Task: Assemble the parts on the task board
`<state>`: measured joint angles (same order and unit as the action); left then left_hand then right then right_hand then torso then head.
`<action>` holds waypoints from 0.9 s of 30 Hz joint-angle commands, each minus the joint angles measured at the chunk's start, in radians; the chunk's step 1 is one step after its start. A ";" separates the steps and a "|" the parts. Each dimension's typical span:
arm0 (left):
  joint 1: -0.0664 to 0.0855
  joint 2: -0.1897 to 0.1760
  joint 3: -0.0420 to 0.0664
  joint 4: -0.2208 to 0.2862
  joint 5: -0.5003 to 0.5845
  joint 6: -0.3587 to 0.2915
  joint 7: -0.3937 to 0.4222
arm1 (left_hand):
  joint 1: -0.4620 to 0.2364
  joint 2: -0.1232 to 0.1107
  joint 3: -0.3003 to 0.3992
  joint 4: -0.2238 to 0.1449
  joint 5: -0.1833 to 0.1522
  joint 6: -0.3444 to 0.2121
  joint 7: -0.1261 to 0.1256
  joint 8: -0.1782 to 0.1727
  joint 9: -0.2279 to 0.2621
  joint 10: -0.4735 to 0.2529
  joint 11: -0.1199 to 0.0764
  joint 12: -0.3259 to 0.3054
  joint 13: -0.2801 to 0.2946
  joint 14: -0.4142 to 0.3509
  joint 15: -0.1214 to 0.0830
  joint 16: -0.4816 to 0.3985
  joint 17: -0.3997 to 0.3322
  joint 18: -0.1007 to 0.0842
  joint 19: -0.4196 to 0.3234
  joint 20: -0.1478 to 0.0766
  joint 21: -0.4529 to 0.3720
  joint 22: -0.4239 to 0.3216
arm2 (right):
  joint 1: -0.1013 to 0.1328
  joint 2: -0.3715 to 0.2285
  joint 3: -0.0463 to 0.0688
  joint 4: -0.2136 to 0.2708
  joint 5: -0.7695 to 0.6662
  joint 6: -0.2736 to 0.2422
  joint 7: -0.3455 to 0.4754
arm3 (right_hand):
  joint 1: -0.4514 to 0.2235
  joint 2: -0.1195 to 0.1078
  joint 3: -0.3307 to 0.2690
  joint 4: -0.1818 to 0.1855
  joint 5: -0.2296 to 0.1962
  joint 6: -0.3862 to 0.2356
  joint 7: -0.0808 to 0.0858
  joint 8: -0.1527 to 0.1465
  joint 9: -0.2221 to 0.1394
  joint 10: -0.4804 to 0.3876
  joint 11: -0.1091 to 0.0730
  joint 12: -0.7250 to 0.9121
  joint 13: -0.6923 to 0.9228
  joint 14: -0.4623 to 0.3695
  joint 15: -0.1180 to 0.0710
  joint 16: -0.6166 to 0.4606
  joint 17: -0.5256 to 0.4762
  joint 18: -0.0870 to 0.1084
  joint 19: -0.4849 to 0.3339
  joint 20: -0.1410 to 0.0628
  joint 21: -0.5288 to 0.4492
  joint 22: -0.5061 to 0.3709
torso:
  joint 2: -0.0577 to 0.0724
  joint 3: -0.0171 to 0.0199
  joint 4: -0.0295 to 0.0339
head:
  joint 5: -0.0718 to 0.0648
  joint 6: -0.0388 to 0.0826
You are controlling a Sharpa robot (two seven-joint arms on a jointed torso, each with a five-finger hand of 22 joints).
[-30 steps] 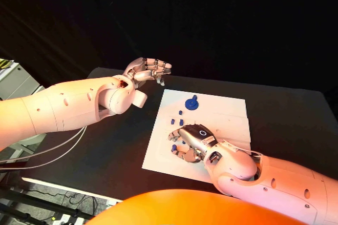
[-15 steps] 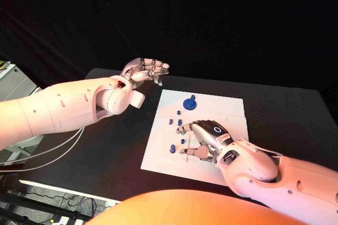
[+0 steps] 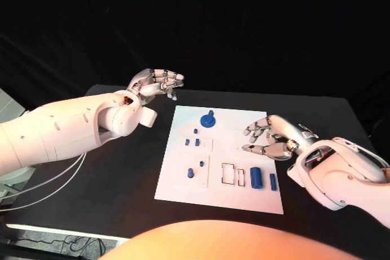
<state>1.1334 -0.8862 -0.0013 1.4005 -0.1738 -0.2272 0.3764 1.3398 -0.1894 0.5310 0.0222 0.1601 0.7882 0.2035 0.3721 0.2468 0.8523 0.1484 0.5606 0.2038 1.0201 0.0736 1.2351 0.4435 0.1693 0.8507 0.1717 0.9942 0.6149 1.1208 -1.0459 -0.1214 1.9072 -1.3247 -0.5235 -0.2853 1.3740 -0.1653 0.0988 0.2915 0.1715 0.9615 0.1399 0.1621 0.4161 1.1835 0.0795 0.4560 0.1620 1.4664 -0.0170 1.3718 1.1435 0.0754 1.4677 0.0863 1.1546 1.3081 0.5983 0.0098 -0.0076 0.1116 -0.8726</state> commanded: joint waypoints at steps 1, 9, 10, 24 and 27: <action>0.000 -0.001 0.000 0.008 0.001 0.016 0.012 | 0.004 -0.001 -0.003 0.004 0.003 -0.005 0.015 0.004 -0.001 -0.008 0.001 0.005 0.001 -0.003 0.002 0.006 -0.002 0.015 0.008 0.000 -0.005 -0.001 | 0.002 -0.038 -0.003 0.002 0.201 0.058 -0.021 | -0.101 0.012 -0.054 -0.004 0.059 0.032 -0.032 0.063 0.035 0.124 -0.052 0.168 0.165 0.031 -0.030 0.007 0.006 -0.023 0.055 -0.029 0.098 0.174 | -0.003 -0.0025 -0.0062 | -0.048 0.000; -0.001 -0.006 0.000 0.026 0.001 0.018 0.012 | 0.002 -0.002 -0.004 0.005 0.003 -0.006 0.015 0.004 -0.001 -0.008 0.001 0.006 0.001 -0.003 0.003 0.007 -0.002 0.015 0.008 0.001 -0.005 -0.002 | -0.019 -0.122 -0.011 0.005 0.193 0.132 -0.094 | -0.107 0.075 -0.218 0.003 0.025 -0.065 -0.040 0.243 0.172 0.321 -0.059 1.034 1.299 0.088 -0.033 0.166 0.335 -0.061 0.090 -0.036 0.333 0.244 | -0.006 -0.0069 -0.0067 | -0.102 0.000; -0.001 -0.007 0.000 0.029 0.001 0.018 0.012 | 0.002 -0.002 -0.004 0.005 0.003 -0.006 0.015 0.004 -0.001 -0.008 0.001 0.006 0.001 -0.003 0.003 0.007 -0.002 0.015 0.008 0.001 -0.005 -0.002 | -0.026 -0.127 -0.012 0.006 0.182 0.136 -0.103 | -0.105 0.075 -0.225 0.002 0.023 -0.064 -0.041 0.246 0.173 0.339 -0.059 1.058 1.332 0.093 -0.032 0.175 0.361 -0.065 0.093 -0.035 0.356 0.249 | -0.006 -0.0072 -0.0072 | -0.105 0.000; -0.003 -0.013 -0.001 0.041 0.001 0.027 0.010 | 0.000 -0.002 -0.005 0.006 0.003 -0.006 0.015 0.005 -0.002 -0.009 0.001 0.007 0.001 -0.003 0.003 0.007 -0.002 0.015 0.008 0.001 -0.006 -0.002 | -0.104 -0.069 -0.015 -0.011 0.004 0.133 -0.231 | -0.116 0.066 -0.243 0.003 0.019 -0.040 -0.045 0.245 0.163 0.377 -0.062 1.104 1.394 0.103 -0.033 0.196 0.418 -0.075 0.103 -0.036 0.416 0.263 | -0.003 -0.0076 0.0045 | -0.138 0.000; -0.004 -0.015 -0.001 0.042 0.001 0.028 0.010 | 0.000 -0.002 -0.005 0.006 0.003 -0.006 0.015 0.005 -0.002 -0.009 0.001 0.007 0.001 -0.003 0.003 0.007 -0.002 0.015 0.008 0.001 -0.006 -0.002 | -0.118 -0.047 -0.015 -0.022 -0.003 0.131 -0.241 | -0.117 0.067 -0.243 0.004 0.019 -0.037 -0.046 0.245 0.162 0.377 -0.062 1.103 1.394 0.103 -0.034 0.197 0.421 -0.075 0.103 -0.036 0.416 0.263 | -0.001 -0.0070 0.0056 | -0.136 0.000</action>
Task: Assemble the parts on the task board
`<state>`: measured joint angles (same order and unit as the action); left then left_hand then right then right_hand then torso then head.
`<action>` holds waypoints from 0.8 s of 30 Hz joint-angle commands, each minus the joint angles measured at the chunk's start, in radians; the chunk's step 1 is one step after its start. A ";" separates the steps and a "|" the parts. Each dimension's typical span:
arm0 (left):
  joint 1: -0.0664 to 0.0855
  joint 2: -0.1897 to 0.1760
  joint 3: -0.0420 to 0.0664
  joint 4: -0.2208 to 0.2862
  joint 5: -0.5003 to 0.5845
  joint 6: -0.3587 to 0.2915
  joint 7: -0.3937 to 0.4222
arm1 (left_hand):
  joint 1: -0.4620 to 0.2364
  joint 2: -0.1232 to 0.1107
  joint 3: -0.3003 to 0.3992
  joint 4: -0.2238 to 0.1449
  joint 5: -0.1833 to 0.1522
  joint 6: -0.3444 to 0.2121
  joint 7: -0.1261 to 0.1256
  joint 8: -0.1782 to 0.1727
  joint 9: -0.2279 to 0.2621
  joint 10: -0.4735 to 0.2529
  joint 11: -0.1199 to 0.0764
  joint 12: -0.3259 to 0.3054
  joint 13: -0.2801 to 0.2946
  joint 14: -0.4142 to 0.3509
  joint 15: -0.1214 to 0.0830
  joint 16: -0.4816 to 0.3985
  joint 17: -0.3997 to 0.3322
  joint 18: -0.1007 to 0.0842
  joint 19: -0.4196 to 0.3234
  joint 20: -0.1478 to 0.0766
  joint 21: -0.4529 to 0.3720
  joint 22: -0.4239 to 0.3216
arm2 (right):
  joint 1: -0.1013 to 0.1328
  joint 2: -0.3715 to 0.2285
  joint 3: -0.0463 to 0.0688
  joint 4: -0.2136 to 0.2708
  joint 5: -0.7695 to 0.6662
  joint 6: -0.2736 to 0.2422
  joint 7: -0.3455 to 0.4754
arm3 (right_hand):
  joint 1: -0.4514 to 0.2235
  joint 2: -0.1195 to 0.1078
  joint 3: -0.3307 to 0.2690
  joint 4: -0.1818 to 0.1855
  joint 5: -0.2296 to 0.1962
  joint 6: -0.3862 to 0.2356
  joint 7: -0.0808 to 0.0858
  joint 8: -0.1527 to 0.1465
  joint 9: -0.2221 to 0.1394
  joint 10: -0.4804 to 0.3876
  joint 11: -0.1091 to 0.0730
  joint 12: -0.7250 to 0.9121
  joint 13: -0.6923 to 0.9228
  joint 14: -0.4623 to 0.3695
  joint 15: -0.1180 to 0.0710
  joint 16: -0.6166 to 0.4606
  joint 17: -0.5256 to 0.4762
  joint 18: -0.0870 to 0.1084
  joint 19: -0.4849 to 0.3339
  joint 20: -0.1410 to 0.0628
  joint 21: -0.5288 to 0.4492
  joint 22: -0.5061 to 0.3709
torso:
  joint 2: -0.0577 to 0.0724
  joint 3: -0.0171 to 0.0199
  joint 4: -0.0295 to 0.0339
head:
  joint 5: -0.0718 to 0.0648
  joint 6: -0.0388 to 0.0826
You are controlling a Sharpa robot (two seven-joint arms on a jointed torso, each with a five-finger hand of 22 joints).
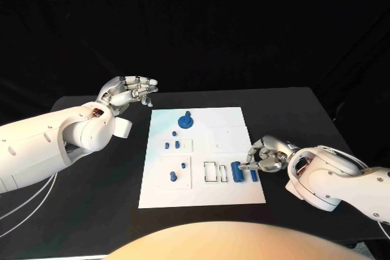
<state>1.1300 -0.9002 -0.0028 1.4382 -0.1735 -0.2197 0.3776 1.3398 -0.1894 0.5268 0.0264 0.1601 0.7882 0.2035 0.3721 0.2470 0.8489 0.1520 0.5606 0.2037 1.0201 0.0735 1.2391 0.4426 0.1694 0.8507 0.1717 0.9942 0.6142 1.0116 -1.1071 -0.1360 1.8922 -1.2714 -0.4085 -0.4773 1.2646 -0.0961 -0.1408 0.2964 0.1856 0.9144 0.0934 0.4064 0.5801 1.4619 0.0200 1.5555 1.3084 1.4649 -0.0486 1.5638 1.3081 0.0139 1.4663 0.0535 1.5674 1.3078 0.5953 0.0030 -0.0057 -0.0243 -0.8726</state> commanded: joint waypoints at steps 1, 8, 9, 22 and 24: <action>0.000 -0.001 0.000 0.005 0.001 0.021 0.008 | 0.000 -0.002 -0.001 0.002 0.003 -0.006 0.015 0.005 -0.002 -0.006 -0.002 0.007 0.001 -0.003 0.003 0.003 -0.001 0.015 0.008 0.001 -0.006 -0.001 | -0.011 0.019 0.000 -0.009 -0.057 0.016 -0.050 | -0.007 -0.002 -0.003 -0.001 0.005 0.010 0.001 0.001 -0.002 0.099 -0.003 0.004 0.248 0.105 -0.002 0.005 0.256 -0.014 0.104 -0.003 0.003 0.263 | 0.003 0.0003 0.0036 | 0.000 0.000; -0.001 -0.004 0.000 0.005 0.001 0.021 0.008 | 0.000 -0.002 -0.001 0.002 0.003 -0.006 0.015 0.005 -0.002 -0.006 -0.002 0.007 0.001 -0.003 0.003 0.003 -0.001 0.015 0.008 0.001 -0.006 -0.001 | -0.026 0.047 0.000 -0.019 -0.060 0.030 -0.058 | -0.013 -0.002 -0.005 -0.001 0.006 0.018 -0.001 0.001 -0.003 0.099 -0.004 0.004 0.248 0.105 -0.003 0.006 0.258 -0.014 0.104 -0.003 0.003 0.263 | 0.003 -0.0008 0.0052 | -0.001 0.000; -0.001 -0.004 0.000 0.005 0.001 0.021 0.008 | 0.000 -0.002 -0.001 0.002 0.003 -0.006 0.015 0.005 -0.002 -0.006 -0.002 0.007 0.001 -0.003 0.003 0.003 -0.001 0.015 0.008 0.001 -0.006 -0.001 | -0.027 0.050 0.000 -0.021 -0.060 0.037 -0.062 | -0.015 -0.002 -0.005 -0.001 0.007 0.020 -0.001 0.001 -0.004 0.100 -0.004 0.005 0.249 0.105 -0.003 0.006 0.258 -0.014 0.104 -0.003 0.003 0.263 | 0.003 -0.0011 0.0051 | -0.001 0.000; -0.001 -0.006 0.000 0.005 0.001 0.021 0.007 | -0.002 -0.003 -0.002 0.004 0.004 -0.007 0.015 0.006 -0.002 -0.007 -0.002 0.008 0.001 -0.003 0.003 0.003 -0.001 0.015 0.008 0.001 -0.006 -0.002 | -0.053 0.089 0.000 -0.053 -0.073 0.106 -0.114 | -0.062 -0.005 -0.007 -0.001 -0.004 0.048 -0.008 -0.001 -0.011 0.095 -0.010 -0.001 0.243 0.105 -0.007 0.005 0.256 -0.014 0.104 -0.006 0.003 0.263 | 0.001 -0.0024 0.0107 | -0.006 0.000; -0.001 -0.006 0.000 0.004 0.001 0.021 0.006 | -0.002 -0.003 -0.002 0.004 0.004 -0.007 0.015 0.006 -0.002 -0.007 -0.002 0.008 0.001 -0.003 0.003 0.003 -0.001 0.015 0.008 0.001 -0.006 -0.002 | -0.058 0.096 0.000 -0.056 -0.075 0.111 -0.120 | -0.058 -0.002 -0.003 -0.002 -0.002 0.053 -0.010 -0.001 -0.012 0.094 -0.012 -0.003 0.241 0.105 -0.008 0.005 0.257 -0.014 0.104 -0.007 0.003 0.263 | 0.002 -0.0025 0.0116 | -0.007 0.000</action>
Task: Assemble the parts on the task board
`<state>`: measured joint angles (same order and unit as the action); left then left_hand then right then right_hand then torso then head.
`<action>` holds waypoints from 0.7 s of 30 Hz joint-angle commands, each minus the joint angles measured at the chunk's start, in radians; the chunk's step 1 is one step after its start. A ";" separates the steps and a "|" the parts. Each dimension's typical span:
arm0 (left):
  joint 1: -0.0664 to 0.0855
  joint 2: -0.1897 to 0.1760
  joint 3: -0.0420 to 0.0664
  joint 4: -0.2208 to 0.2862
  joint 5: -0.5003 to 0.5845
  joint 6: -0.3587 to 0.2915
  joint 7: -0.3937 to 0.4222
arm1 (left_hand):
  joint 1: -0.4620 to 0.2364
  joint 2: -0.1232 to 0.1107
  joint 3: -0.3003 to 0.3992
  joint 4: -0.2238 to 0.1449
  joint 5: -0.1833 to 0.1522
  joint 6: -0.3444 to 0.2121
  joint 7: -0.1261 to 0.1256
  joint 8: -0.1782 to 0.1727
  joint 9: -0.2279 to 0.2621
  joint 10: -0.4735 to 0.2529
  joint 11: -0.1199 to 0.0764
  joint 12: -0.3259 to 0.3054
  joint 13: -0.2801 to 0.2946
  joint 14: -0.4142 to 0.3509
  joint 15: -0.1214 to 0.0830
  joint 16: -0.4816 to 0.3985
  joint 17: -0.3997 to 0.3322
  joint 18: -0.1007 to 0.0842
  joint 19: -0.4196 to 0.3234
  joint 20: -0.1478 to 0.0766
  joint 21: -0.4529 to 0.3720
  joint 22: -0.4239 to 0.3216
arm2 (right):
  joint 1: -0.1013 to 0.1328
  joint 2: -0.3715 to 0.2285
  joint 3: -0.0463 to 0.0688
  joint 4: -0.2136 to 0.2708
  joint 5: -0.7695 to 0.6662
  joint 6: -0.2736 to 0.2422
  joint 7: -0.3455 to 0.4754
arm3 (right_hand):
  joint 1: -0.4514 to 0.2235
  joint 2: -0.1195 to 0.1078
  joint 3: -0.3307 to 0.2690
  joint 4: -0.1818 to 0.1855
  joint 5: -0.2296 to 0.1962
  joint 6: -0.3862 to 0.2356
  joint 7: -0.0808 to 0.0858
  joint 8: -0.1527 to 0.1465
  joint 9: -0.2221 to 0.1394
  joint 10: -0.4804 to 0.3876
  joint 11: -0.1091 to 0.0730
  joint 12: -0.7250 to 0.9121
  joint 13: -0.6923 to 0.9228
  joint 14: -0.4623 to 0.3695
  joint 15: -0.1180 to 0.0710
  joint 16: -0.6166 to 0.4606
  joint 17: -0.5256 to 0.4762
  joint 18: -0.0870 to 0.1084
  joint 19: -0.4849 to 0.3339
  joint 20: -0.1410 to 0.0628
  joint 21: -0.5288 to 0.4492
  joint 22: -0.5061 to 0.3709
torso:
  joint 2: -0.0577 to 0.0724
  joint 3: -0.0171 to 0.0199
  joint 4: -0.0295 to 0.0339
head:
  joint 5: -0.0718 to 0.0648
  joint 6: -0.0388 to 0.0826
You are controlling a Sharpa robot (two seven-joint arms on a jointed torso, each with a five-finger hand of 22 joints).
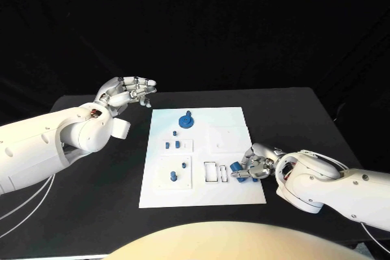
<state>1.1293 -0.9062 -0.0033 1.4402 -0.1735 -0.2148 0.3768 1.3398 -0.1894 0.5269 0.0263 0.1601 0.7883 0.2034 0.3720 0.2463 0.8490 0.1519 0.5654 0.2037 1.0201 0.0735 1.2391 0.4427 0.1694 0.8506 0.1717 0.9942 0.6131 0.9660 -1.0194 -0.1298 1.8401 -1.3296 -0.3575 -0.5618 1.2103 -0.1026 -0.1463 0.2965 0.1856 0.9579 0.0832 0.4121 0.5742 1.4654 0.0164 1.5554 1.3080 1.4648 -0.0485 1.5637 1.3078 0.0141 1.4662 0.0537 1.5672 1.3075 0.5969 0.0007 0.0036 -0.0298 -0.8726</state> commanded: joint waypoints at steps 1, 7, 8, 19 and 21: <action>0.000 -0.001 0.001 0.002 0.001 0.016 0.007 | -0.002 -0.003 -0.002 0.004 0.004 -0.007 0.015 0.006 -0.001 -0.007 -0.002 0.003 0.001 -0.003 0.003 0.003 -0.001 0.015 0.008 0.001 -0.006 -0.001 | -0.014 0.011 -0.006 -0.006 -0.017 0.061 -0.037 | -0.001 0.006 0.004 -0.002 -0.001 0.012 -0.001 -0.006 -0.006 0.091 -0.009 -0.002 0.243 0.105 -0.009 0.005 0.258 -0.014 0.105 -0.007 0.004 0.263 | 0.000 -0.0001 0.0024 | -0.002 0.000; 0.000 -0.002 0.001 0.002 0.001 0.015 0.006 | -0.002 -0.003 -0.002 0.004 0.004 -0.007 0.015 0.006 -0.001 -0.007 -0.002 0.003 0.001 -0.003 0.003 0.003 -0.001 0.015 0.008 0.001 -0.006 -0.001 | -0.020 0.018 -0.006 -0.008 -0.018 0.039 -0.046 | 0.049 0.031 0.025 -0.005 0.052 0.031 -0.008 -0.008 -0.012 0.092 -0.015 -0.002 0.244 0.105 -0.015 0.006 0.259 -0.014 0.105 -0.012 0.004 0.263 | 0.000 -0.0006 0.0039 | -0.003 0.000; 0.000 -0.002 0.001 0.002 0.001 0.015 0.006 | -0.002 -0.003 -0.002 0.004 0.004 -0.007 0.015 0.006 -0.001 -0.007 -0.002 0.003 0.001 -0.003 0.003 0.003 -0.001 0.015 0.008 0.001 -0.006 -0.001 | -0.020 0.018 -0.006 -0.008 -0.017 0.029 -0.046 | 0.064 0.038 0.029 -0.006 0.081 0.037 -0.010 -0.009 -0.015 0.093 -0.017 -0.001 0.246 0.105 -0.017 0.006 0.259 -0.014 0.105 -0.014 0.004 0.263 | -0.001 -0.0009 0.0041 | -0.003 0.000; 0.000 -0.001 0.001 -0.001 0.000 0.014 0.005 | -0.004 -0.003 -0.003 0.006 0.004 -0.008 0.015 0.007 -0.002 -0.008 -0.002 0.005 0.001 -0.003 0.004 0.004 -0.002 0.015 0.007 0.002 -0.007 -0.002 | -0.012 -0.004 -0.002 0.026 0.087 -0.099 -0.009 | 0.100 0.084 0.075 -0.003 0.114 0.079 -0.028 -0.009 -0.027 0.100 -0.033 0.008 0.255 0.106 -0.030 0.007 0.263 -0.014 0.105 -0.024 0.004 0.263 | -0.001 -0.0015 0.0073 | -0.003 0.000; 0.000 -0.001 0.001 -0.002 0.000 0.014 0.005 | -0.004 -0.003 -0.003 0.006 0.004 -0.008 0.015 0.007 -0.002 -0.008 -0.002 0.005 0.001 -0.003 0.004 0.004 -0.002 0.015 0.007 0.002 -0.007 -0.002 | -0.002 -0.007 -0.001 0.037 0.103 -0.109 0.001 | 0.095 0.086 0.076 -0.003 0.113 0.081 -0.028 -0.009 -0.027 0.100 -0.034 0.007 0.255 0.106 -0.030 0.007 0.263 -0.014 0.105 -0.025 0.004 0.263 | -0.001 -0.0017 0.0077 | -0.003 0.000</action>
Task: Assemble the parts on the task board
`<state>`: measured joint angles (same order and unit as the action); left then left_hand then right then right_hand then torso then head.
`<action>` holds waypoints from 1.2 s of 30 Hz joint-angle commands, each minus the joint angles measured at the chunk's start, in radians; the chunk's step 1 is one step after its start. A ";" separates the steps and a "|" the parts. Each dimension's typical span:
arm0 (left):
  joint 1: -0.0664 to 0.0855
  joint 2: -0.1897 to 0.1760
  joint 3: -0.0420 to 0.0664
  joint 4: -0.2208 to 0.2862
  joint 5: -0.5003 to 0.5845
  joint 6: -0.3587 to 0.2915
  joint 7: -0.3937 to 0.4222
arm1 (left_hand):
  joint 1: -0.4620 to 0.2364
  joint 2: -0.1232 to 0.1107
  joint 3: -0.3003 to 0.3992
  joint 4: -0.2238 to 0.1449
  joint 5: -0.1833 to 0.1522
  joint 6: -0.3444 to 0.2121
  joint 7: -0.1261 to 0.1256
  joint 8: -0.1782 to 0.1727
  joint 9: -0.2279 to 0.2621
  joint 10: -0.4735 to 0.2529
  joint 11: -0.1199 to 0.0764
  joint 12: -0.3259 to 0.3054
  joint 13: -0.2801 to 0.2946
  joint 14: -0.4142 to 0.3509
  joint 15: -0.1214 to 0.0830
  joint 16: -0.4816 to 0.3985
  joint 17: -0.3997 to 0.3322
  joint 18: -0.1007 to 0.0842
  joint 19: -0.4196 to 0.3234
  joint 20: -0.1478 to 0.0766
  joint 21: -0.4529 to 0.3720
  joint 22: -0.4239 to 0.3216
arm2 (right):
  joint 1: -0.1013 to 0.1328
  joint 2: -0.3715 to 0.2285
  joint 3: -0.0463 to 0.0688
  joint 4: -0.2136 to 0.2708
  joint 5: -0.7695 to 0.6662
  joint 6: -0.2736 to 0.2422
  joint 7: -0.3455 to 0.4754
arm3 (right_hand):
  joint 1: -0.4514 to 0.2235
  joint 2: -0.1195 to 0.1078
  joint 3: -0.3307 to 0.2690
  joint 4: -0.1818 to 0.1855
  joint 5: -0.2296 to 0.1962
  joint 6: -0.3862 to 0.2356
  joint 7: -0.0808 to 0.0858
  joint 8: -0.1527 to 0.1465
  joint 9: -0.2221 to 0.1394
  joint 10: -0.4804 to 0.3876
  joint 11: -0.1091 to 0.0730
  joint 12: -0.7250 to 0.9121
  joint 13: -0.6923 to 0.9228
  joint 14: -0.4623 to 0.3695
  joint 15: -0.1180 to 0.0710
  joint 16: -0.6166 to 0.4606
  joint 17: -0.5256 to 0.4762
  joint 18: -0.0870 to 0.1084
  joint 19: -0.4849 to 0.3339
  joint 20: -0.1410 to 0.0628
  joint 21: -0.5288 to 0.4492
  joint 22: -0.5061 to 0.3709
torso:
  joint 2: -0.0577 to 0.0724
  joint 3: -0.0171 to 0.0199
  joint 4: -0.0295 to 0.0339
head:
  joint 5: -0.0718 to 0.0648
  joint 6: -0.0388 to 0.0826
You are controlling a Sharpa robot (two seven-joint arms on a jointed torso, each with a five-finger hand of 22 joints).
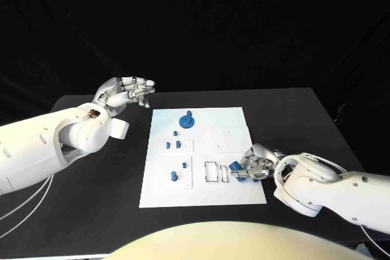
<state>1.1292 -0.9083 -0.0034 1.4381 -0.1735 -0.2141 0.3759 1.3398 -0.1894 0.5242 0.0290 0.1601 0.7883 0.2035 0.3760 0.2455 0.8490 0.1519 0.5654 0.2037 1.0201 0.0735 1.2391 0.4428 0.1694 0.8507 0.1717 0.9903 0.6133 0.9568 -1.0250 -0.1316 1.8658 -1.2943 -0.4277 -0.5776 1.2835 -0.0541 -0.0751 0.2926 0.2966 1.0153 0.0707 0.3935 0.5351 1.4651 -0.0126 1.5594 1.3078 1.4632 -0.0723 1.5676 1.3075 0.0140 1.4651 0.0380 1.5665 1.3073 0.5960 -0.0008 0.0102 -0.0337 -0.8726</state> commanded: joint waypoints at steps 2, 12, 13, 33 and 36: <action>0.000 0.002 0.001 -0.002 0.000 0.013 0.005 | -0.004 -0.003 0.000 0.003 0.004 -0.008 0.015 0.003 -0.001 -0.008 -0.002 0.005 0.001 -0.003 0.004 0.004 -0.002 0.015 0.007 0.002 -0.003 -0.002 | 0.019 -0.004 0.001 0.024 0.073 -0.045 0.024 | 0.022 0.042 0.008 0.000 -0.001 0.026 -0.018 0.010 0.012 0.101 -0.006 0.004 0.256 0.108 -0.007 0.003 0.263 -0.014 0.106 -0.010 0.004 0.264 | 0.000 -0.0003 0.0013 | -0.001 0.000; 0.000 0.008 0.001 -0.002 0.000 0.014 0.002 | -0.004 -0.003 0.000 0.003 0.004 -0.008 0.015 0.003 -0.001 -0.008 -0.002 0.005 0.001 -0.003 0.004 0.004 -0.002 0.015 0.007 0.002 -0.003 -0.002 | 0.053 0.034 0.002 0.052 0.107 -0.008 0.023 | 0.009 0.042 0.008 0.001 -0.017 0.035 -0.020 0.013 0.011 0.103 -0.009 0.007 0.259 0.108 -0.009 0.003 0.263 -0.014 0.106 -0.012 0.004 0.264 | 0.000 -0.0013 0.0036 | 0.003 0.000; 0.000 0.008 0.001 -0.001 0.000 0.014 0.002 | -0.004 -0.003 0.000 0.003 0.004 -0.008 0.015 0.003 -0.001 -0.008 -0.002 0.005 0.001 -0.003 0.004 0.004 -0.002 0.015 0.007 0.002 -0.003 -0.002 | 0.054 0.042 0.002 0.050 0.111 0.000 0.021 | 0.007 0.041 0.008 0.001 -0.019 0.036 -0.020 0.012 0.011 0.104 -0.009 0.008 0.260 0.108 -0.010 0.003 0.263 -0.014 0.106 -0.012 0.004 0.264 | 0.000 -0.0013 0.0042 | 0.003 0.000; 0.000 0.006 0.001 0.004 0.000 0.018 -0.003 | -0.006 -0.003 -0.001 0.006 0.004 -0.011 0.015 0.005 -0.002 -0.012 -0.001 0.007 0.001 -0.004 0.004 0.004 -0.002 0.015 0.007 0.002 -0.005 -0.003 | 0.052 0.136 -0.005 -0.013 0.081 0.064 -0.019 | -0.057 0.025 -0.011 0.001 -0.092 0.049 -0.021 0.019 0.010 0.103 -0.009 0.006 0.259 0.108 -0.010 0.003 0.263 -0.014 0.106 -0.013 0.004 0.264 | 0.003 -0.0002 0.0058 | 0.008 0.000; 0.000 0.005 0.001 0.004 0.000 0.018 -0.003 | -0.007 -0.002 -0.001 0.007 0.005 -0.011 0.015 0.005 -0.002 -0.012 -0.001 0.007 0.001 -0.004 0.004 0.004 -0.002 0.015 0.007 0.003 -0.005 -0.003 | 0.051 0.144 -0.005 -0.020 0.067 0.060 -0.026 | -0.059 0.023 -0.011 0.001 -0.097 0.051 -0.022 0.021 0.011 0.102 -0.010 0.006 0.258 0.108 -0.010 0.003 0.263 -0.014 0.106 -0.013 0.004 0.264 | 0.003 -0.0004 0.0072 | 0.007 0.000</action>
<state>1.1292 -0.9038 -0.0035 1.4390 -0.1735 -0.2124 0.3691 1.3398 -0.1894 0.5243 0.0289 0.1601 0.7848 0.1999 0.3759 0.2446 0.8416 0.1520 0.5691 0.2037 1.0201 0.0734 1.2390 0.4417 0.1694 0.8506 0.1717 0.9904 0.6116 1.0095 -0.8844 -0.1367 1.8481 -1.1937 -0.3863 -0.5885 1.2245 -0.0225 -0.0789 0.2927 0.2033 1.0262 0.0815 0.4109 0.5374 1.4690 -0.0158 1.5630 1.3075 1.4666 -0.0753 1.5676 1.3081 0.0141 1.4662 0.0323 1.5665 1.3077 0.5991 -0.0012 0.0163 -0.0261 -0.8726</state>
